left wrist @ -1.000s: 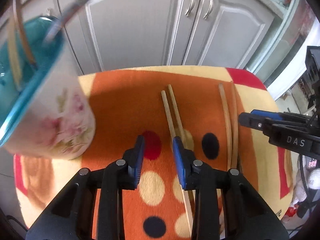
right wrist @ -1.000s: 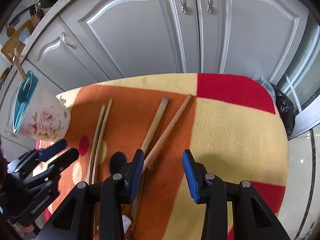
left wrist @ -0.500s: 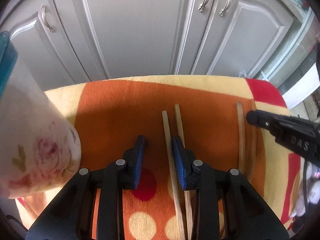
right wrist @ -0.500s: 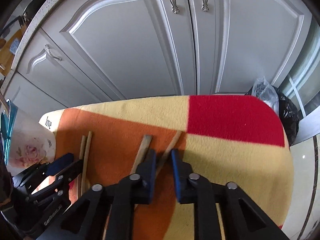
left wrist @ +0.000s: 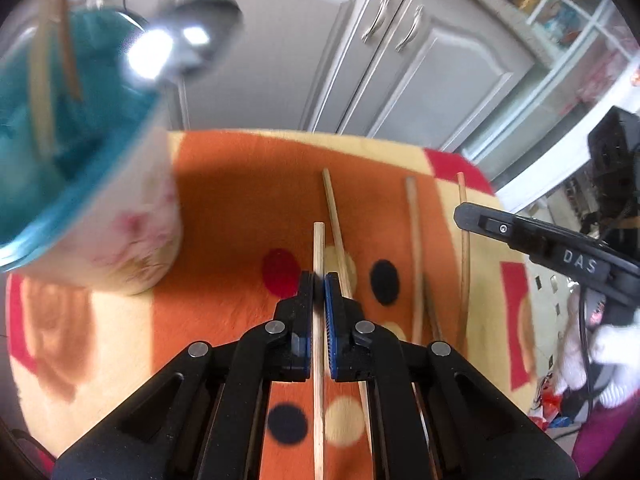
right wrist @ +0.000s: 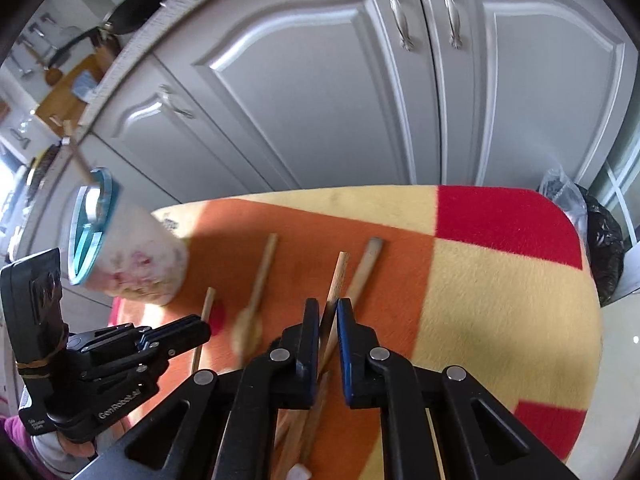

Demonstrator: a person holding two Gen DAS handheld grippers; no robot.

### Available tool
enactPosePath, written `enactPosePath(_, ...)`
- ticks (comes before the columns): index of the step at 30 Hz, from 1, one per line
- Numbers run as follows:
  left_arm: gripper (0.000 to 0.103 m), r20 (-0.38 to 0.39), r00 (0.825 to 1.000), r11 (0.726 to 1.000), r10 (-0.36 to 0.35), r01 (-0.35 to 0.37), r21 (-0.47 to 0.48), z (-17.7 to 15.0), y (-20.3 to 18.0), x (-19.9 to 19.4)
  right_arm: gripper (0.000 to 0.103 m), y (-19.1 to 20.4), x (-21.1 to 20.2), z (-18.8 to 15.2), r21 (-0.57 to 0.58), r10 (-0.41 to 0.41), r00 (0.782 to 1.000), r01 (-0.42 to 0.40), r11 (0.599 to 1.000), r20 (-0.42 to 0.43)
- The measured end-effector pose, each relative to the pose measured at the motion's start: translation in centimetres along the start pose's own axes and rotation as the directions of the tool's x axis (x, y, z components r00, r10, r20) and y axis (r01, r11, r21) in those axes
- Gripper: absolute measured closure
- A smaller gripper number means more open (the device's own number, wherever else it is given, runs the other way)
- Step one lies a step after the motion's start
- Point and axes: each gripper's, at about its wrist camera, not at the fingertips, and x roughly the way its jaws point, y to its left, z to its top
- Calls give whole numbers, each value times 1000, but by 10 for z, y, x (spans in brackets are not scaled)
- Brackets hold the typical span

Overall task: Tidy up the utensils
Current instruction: 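Grasp a wooden chopstick with the left tool while the right tool grasps another chopstick, then lift both chopsticks and carry them to the floral cup with both tools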

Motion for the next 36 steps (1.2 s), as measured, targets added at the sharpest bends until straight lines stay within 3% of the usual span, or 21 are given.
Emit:
enactPosePath(9, 99, 159, 983, 996, -87, 84, 24, 0, 11, -98, 97, 47, -61, -11, -90, 56, 994, -48, 995, 91)
enactPosePath(16, 99, 249, 966, 997, -75, 70, 29, 0, 29, -159, 97, 80, -93, -13, -167, 60, 987, -35, 985, 149)
enactPosePath(22, 99, 277, 956, 996, -92, 92, 13, -4, 34, -178, 97, 81, -38, -14, -184, -55, 998, 60, 981, 35)
enactPosePath(25, 99, 288, 953, 996, -91, 93, 8, -4, 37, -187, 95, 73, 5, -14, -181, -93, 994, 81, 980, -59)
enactPosePath(28, 99, 299, 950, 996, -88, 92, 3, -3, 43, -196, 86, 68, 40, -13, -178, -135, 983, 112, 978, -126)
enactPosePath(36, 99, 307, 948, 995, -80, 94, -29, 0, 59, -205, 85, 58, 70, -12, -203, -203, 965, 168, 965, -165)
